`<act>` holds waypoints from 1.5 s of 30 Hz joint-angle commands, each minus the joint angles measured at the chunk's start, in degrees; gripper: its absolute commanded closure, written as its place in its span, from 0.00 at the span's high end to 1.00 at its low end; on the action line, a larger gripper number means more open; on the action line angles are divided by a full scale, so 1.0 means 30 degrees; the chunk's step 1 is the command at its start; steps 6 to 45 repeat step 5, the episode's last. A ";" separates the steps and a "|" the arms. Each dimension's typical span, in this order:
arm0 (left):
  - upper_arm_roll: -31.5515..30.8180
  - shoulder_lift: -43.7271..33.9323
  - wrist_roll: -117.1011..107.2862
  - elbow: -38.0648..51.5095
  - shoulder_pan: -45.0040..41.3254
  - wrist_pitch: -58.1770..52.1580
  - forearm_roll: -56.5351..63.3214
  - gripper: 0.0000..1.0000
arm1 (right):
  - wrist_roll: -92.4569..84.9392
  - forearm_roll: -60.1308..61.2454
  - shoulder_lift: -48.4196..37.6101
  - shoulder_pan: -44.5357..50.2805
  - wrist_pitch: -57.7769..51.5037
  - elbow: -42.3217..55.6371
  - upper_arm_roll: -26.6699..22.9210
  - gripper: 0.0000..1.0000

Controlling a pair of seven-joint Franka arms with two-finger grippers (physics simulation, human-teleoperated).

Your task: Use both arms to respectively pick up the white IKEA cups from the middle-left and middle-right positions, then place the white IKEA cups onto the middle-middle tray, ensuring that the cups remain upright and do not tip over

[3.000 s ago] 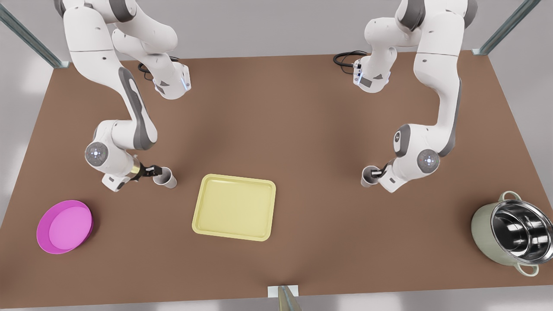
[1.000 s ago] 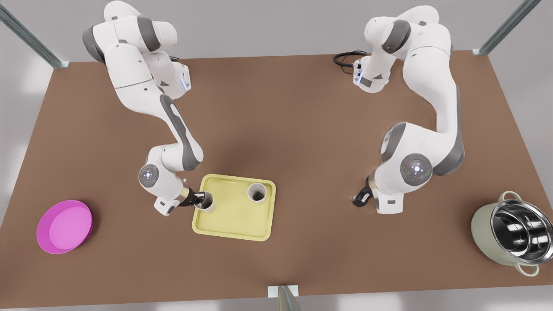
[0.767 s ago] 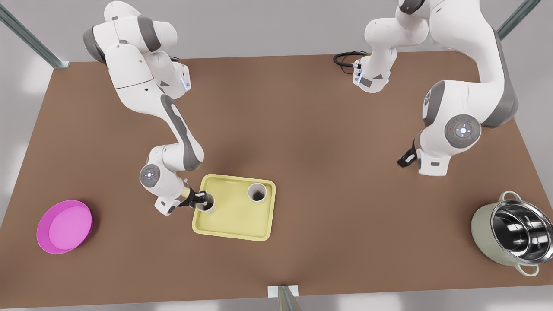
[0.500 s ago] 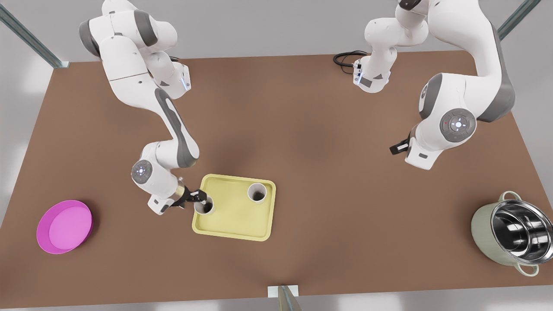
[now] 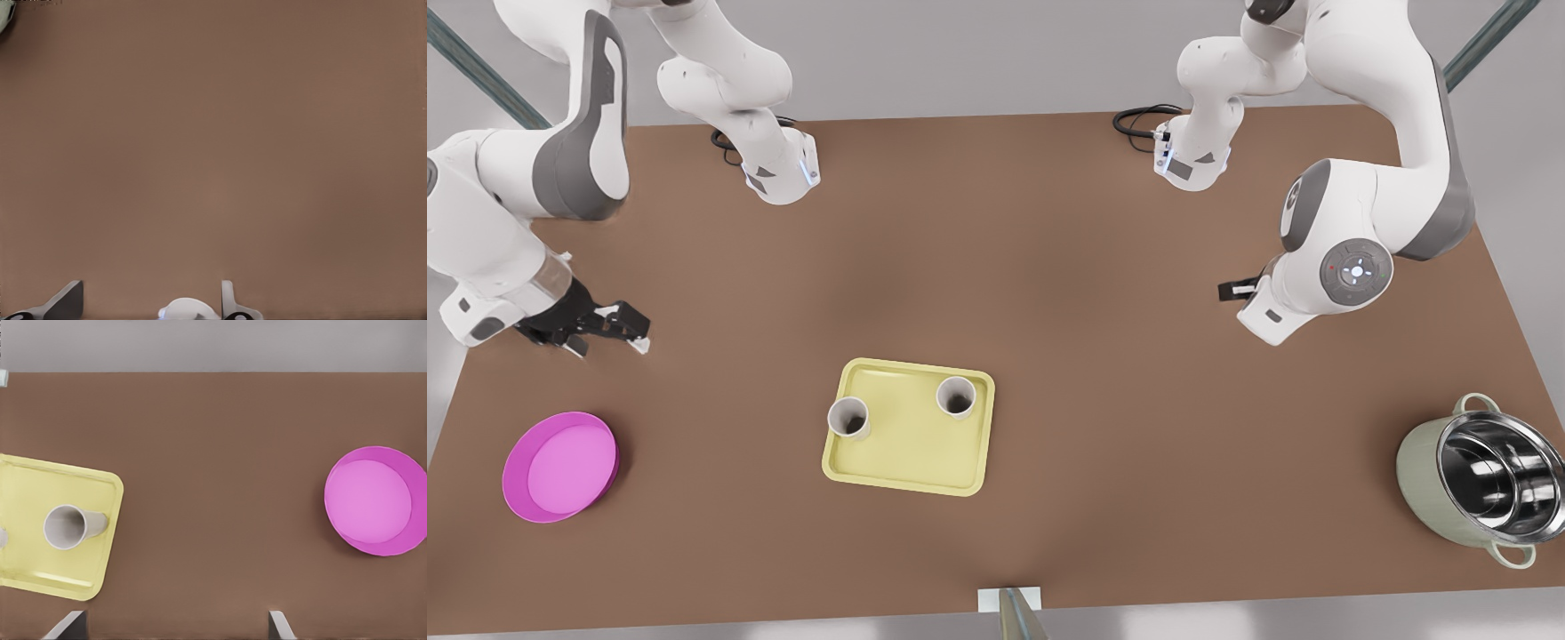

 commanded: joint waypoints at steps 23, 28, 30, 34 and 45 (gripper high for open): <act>-0.0037 0.0007 0.4042 -0.0043 -0.0020 -0.0079 0.0004 1.00 | 0.1046 -0.0486 -0.0541 0.0350 -0.4994 0.0348 -0.0129 1.00; -0.0037 0.0007 0.4042 -0.0043 -0.0020 -0.0079 0.0004 1.00 | 0.1046 -0.0486 -0.0541 0.0350 -0.4994 0.0348 -0.0129 1.00; -0.0037 0.0007 0.4042 -0.0043 -0.0020 -0.0079 0.0004 1.00 | 0.1046 -0.0486 -0.0541 0.0350 -0.4994 0.0348 -0.0129 1.00; -0.0037 0.0007 0.4042 -0.0043 -0.0020 -0.0079 0.0004 1.00 | 0.1046 -0.0486 -0.0541 0.0350 -0.4994 0.0348 -0.0129 1.00; -0.0037 0.0007 0.4042 -0.0043 -0.0020 -0.0079 0.0004 1.00 | 0.1046 -0.0486 -0.0541 0.0350 -0.4994 0.0348 -0.0129 1.00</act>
